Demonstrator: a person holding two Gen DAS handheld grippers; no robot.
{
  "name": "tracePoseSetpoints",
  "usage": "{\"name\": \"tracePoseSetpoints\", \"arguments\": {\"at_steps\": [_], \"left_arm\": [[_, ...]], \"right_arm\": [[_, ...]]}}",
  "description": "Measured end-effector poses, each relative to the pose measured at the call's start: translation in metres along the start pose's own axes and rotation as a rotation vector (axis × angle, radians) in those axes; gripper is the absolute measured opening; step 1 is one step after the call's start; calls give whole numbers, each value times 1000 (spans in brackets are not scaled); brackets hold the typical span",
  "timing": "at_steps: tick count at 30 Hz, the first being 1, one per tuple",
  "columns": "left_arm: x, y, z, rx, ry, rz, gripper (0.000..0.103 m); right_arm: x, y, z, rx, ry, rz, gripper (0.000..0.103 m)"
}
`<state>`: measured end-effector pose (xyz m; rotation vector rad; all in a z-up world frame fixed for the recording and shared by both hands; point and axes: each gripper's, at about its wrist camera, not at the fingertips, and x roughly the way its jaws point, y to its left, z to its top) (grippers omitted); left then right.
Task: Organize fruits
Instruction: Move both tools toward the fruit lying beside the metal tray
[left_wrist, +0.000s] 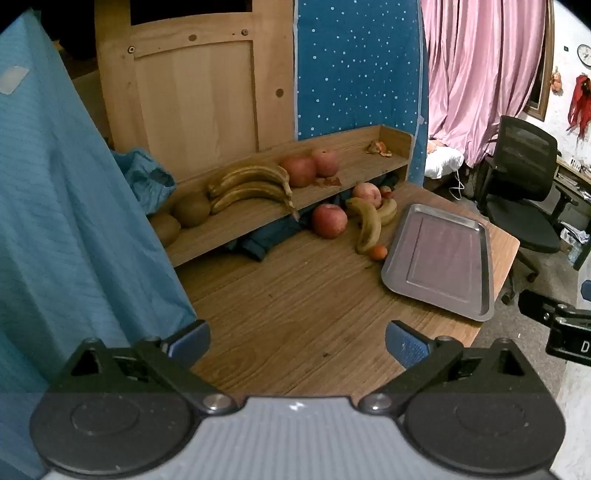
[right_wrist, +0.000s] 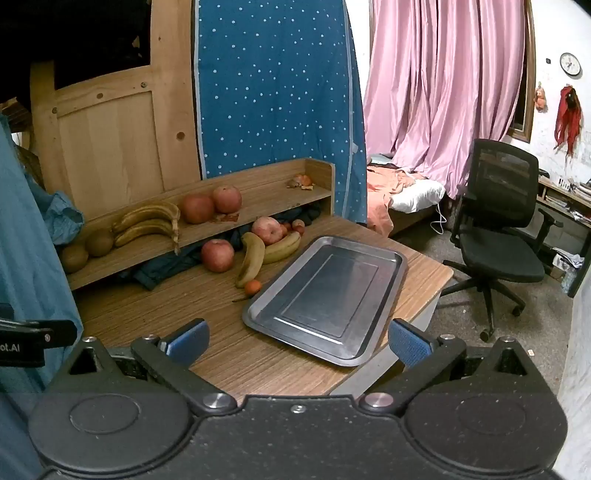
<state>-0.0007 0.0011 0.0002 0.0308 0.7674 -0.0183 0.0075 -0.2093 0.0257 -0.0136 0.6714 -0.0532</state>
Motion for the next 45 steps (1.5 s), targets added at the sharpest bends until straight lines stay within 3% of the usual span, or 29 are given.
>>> {"name": "tracePoseSetpoints", "arguments": {"at_steps": [30,45], "left_arm": [[6,1,-2,2,5,2,103],[11,-22,1,-7,29,28,103]], "right_arm": [[0,3,3,-1,6,6,102],[17,-17,1,-7,29,32,102]]}}
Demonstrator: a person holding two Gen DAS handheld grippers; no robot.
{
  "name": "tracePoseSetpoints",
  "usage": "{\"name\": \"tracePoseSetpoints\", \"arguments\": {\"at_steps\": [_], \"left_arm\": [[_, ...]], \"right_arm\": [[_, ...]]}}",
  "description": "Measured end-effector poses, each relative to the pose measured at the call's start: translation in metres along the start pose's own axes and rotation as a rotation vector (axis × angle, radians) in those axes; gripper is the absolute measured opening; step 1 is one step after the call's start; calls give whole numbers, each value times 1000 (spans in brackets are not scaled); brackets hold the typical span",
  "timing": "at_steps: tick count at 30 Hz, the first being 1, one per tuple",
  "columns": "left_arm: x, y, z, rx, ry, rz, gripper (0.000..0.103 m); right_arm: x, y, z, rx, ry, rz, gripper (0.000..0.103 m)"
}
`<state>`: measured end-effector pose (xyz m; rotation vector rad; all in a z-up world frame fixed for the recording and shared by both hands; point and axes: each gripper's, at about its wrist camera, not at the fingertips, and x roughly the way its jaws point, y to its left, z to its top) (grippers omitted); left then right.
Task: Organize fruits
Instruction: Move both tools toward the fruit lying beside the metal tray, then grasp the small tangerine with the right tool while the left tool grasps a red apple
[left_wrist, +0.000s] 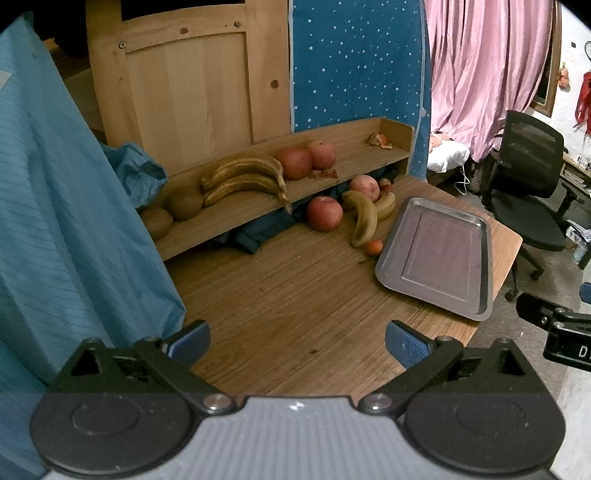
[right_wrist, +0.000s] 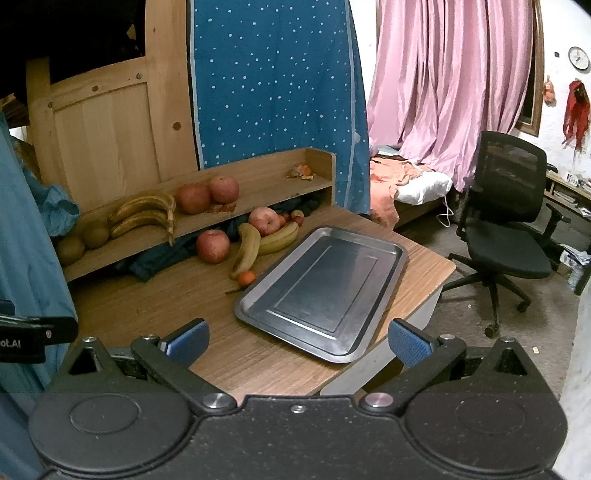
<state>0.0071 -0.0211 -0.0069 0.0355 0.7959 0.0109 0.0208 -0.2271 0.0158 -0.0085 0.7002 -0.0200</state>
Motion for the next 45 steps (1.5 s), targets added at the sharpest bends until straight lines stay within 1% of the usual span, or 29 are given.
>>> {"name": "tracePoseSetpoints", "arguments": {"at_steps": [12,18,21,25,28,31,34,37,42,44,45], "left_arm": [[14,-22,5,-32,50,48,103],[27,-39,7,-69,87,88,103],[37,-48,8,-111,116,111,103],[54,-56,8,-200,165,141,103],[66,-55,11,-257,199,167,103],[74,-51,18,-283,218,186,103],[88,-45,30,-276,219,198,103],[110,-38,47,-256,217,195,103],[159,-24,76,-236,208,161,103],[179,-20,89,-215,193,134,103],[189,-19,95,-201,191,126,103]], "right_arm": [[21,-18,4,-37,48,73,102],[41,-36,10,-71,85,122,102],[53,-48,14,-93,109,155,102],[67,-63,22,-127,121,219,102],[79,-69,30,-148,116,235,102],[94,-72,37,-163,127,251,102],[111,-69,42,-192,138,261,102],[131,-60,47,-230,144,264,102],[169,-37,55,-261,160,282,100],[186,-25,59,-274,160,301,99],[196,-18,60,-289,161,303,96]]}}
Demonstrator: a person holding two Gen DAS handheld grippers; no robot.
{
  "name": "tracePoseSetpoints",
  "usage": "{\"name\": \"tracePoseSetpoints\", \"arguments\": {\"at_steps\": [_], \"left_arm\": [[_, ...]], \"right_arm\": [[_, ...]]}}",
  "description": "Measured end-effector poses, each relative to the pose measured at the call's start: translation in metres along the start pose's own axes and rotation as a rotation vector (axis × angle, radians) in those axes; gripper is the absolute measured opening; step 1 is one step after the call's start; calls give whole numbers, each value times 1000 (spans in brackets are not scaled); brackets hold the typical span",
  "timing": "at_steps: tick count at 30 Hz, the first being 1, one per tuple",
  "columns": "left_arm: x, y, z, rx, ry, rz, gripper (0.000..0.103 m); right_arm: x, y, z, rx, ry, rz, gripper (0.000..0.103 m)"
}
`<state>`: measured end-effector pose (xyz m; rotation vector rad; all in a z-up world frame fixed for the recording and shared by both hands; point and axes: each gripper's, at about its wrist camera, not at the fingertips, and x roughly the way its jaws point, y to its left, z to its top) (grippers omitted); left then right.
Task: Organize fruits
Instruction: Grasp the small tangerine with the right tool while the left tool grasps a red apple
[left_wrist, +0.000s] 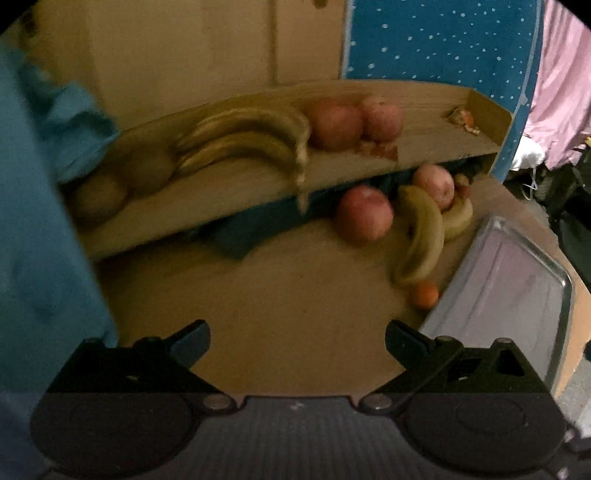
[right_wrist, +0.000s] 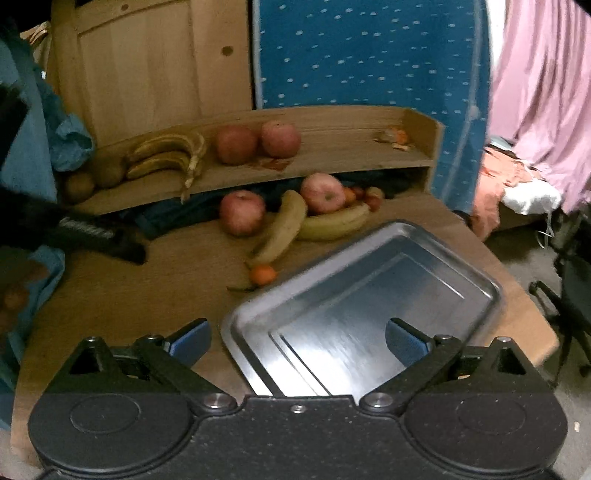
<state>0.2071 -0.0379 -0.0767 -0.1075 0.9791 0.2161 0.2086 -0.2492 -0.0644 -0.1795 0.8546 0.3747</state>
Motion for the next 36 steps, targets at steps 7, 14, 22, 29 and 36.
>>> {"name": "tracePoseSetpoints", "arguments": {"at_steps": [7,14,22,29,36], "left_arm": [[62,-14,41,46,29,-83,103],[104,-32,63,25,52,-119,103],[128,-35,81,-55,53,-122,97],[141,-36,85,-103,70,-116,93],[147,-36,88,-143,92,-127,92]], "right_arm": [[62,22,20,-100,40,-8,81],[95,34,27,-195,63,21,72],[121,36,32,-218,74,47,62],[133,36,33,-229,96,76,51],[141,33,36,-235,110,96,38]]}}
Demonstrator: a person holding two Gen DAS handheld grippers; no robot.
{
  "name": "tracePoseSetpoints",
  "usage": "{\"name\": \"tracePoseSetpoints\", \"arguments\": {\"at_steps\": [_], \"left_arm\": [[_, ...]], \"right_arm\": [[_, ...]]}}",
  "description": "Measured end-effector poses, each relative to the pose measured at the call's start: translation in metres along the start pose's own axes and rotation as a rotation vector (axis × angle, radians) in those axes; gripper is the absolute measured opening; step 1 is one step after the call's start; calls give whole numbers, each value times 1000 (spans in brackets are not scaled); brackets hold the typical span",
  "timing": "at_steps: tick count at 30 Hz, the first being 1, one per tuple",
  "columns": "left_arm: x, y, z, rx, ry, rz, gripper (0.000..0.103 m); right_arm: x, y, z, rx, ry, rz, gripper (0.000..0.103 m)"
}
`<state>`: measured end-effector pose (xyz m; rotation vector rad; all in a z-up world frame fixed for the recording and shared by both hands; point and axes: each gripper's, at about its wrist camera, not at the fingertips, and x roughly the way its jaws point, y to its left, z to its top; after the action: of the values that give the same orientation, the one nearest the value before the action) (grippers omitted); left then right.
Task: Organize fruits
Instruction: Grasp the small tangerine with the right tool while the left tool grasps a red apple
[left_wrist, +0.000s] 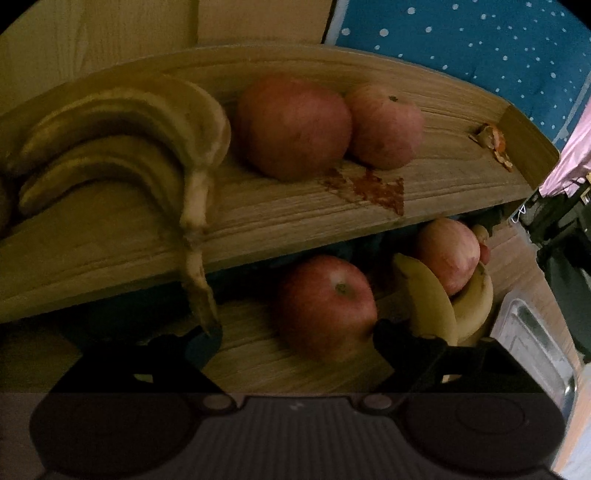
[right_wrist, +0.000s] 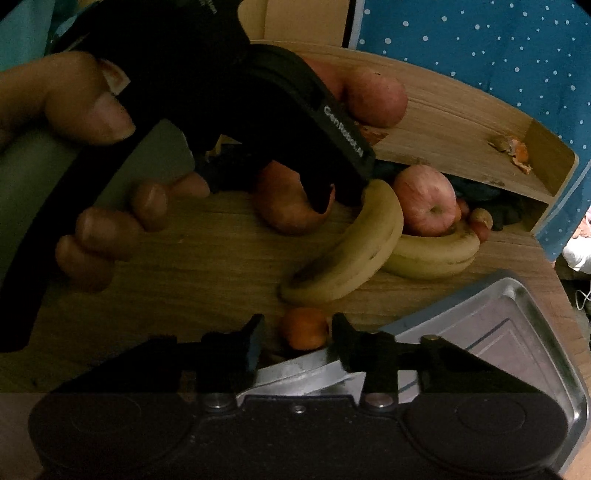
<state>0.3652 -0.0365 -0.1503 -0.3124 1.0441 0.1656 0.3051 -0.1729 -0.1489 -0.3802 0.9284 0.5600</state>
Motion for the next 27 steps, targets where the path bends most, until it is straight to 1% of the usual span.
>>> {"name": "tracePoseSetpoints", "arguments": {"at_steps": [5,10,14,17,20,22,23,24,25,27], "left_arm": [[8,0,5,-51,19,3,96],[20,-2,10,-64,38,2,97],[33,-2,14,-78,77,-4,96],[36,-5,16,-68,74,2,95],[36,-5,16,-68,66,-9,90],[34,-3,12,-63,57,-30,83],[32,-2,11,-68,55,-43,81],[32,-1,10,-73,53,-57,77],[31,0,9,-77,51,-83,69],[29,-1,6,-58,46,-89,69]], "right_arm": [[5,-1,1,2,12,14,37],[7,-3,0,20,15,28,38],[7,-5,0,27,13,34,38],[7,-6,0,33,12,37,38],[7,-7,0,45,12,41,38],[7,-7,0,51,14,42,39],[7,-7,0,45,19,45,38],[7,-7,0,45,21,46,37],[7,-7,0,46,22,50,34],[7,-6,0,46,22,52,32]]}}
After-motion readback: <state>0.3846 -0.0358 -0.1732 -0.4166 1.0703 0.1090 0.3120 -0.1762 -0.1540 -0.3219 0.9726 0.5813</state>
